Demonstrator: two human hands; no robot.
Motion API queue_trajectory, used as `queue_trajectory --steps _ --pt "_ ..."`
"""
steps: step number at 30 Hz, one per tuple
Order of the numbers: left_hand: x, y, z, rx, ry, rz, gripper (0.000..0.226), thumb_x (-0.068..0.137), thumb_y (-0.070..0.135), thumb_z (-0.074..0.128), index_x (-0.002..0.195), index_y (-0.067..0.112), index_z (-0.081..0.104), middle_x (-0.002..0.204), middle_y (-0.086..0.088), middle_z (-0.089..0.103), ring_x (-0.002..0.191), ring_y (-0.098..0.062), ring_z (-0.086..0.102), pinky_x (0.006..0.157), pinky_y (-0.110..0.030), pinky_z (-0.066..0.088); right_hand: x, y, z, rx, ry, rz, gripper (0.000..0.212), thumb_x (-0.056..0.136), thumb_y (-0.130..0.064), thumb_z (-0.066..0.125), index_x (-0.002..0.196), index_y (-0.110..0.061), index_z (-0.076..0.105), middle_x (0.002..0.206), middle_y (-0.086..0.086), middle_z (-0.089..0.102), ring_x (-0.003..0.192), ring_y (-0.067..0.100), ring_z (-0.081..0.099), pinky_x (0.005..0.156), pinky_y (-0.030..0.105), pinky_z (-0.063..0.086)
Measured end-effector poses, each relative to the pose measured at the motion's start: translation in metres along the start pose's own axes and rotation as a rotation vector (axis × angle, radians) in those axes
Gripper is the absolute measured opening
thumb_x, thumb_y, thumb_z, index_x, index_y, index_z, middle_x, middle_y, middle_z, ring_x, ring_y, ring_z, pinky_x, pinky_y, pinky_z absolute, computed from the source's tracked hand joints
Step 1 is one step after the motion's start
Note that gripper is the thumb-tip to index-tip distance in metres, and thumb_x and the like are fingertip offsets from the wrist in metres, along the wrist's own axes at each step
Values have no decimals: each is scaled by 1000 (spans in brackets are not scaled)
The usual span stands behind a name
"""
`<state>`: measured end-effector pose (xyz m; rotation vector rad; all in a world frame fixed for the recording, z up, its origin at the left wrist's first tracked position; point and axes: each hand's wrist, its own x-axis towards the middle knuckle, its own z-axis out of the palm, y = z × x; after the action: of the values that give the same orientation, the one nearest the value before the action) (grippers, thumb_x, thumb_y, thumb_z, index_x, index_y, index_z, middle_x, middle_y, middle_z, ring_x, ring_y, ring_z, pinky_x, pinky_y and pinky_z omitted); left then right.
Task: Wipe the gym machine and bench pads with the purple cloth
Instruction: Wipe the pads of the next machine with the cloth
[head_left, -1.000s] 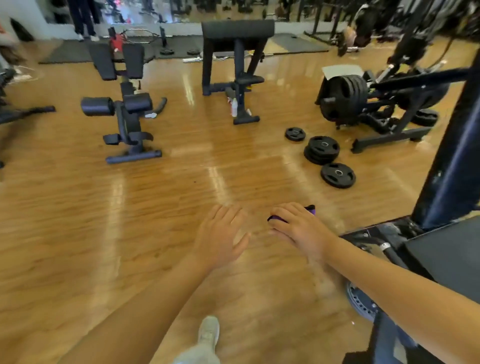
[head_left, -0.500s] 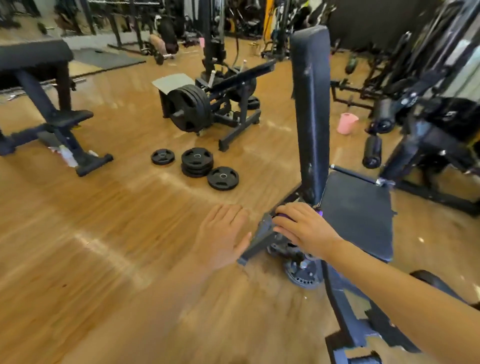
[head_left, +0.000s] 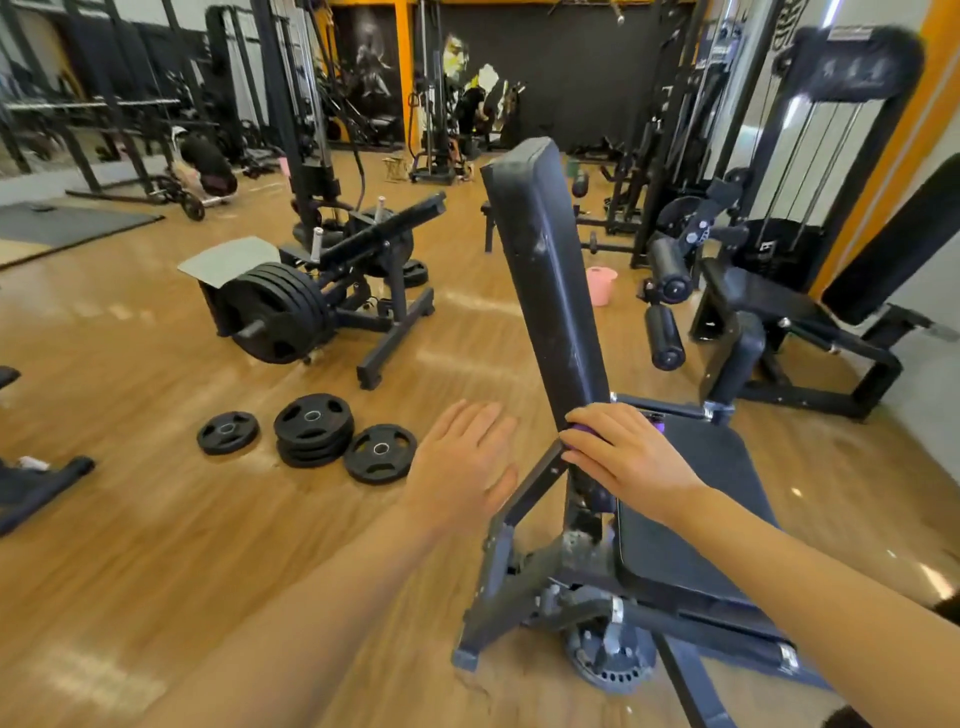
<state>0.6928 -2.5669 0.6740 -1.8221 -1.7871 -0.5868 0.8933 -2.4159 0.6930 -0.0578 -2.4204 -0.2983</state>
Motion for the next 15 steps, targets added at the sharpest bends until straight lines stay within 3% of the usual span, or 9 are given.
queue_trajectory --steps 8,15 --pt "76 -78 31 -35 101 106 51 91 41 52 130 10 64 135 -10 61 123 -26 58 110 -44 43 62 47 28 -117 9 92 29 101 -28 51 106 -8 71 113 9 65 107 23 57 95 33 44" --pt "147 -146 51 -151 234 317 52 93 37 54 138 11 56 145 -10 54 135 -25 49 118 -42 30 134 61 49 -235 153 279 36 105 -30 47 109 -4 72 116 13 66 109 28 60 95 40 47"
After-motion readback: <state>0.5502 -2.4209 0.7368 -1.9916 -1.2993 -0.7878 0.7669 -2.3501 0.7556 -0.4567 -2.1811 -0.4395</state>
